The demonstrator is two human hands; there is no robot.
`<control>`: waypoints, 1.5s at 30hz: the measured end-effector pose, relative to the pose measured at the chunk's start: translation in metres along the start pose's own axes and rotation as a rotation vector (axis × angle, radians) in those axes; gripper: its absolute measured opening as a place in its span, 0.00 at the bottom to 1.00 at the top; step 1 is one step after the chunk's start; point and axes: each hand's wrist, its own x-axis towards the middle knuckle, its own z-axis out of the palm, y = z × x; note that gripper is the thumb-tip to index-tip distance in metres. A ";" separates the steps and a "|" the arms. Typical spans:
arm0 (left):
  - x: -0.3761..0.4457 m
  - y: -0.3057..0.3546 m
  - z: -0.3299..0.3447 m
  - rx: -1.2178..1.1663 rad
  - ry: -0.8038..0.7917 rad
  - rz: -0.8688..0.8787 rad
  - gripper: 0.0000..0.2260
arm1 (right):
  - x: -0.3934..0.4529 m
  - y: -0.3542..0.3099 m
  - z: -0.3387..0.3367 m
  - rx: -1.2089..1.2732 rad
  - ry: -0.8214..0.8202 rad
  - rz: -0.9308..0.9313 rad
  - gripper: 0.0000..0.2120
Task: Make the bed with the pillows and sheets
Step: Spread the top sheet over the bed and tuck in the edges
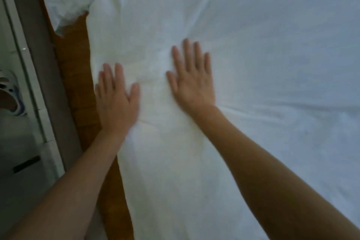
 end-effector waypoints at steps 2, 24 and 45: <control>0.000 -0.034 -0.003 -0.108 -0.104 -0.127 0.31 | -0.002 -0.052 0.014 0.008 -0.103 -0.171 0.29; 0.116 0.227 -0.009 0.127 0.108 0.733 0.25 | 0.114 0.248 -0.118 -0.013 0.325 0.382 0.39; 0.034 -0.041 -0.009 -0.382 -0.241 -0.314 0.24 | 0.035 -0.070 -0.018 0.277 -0.211 -0.602 0.18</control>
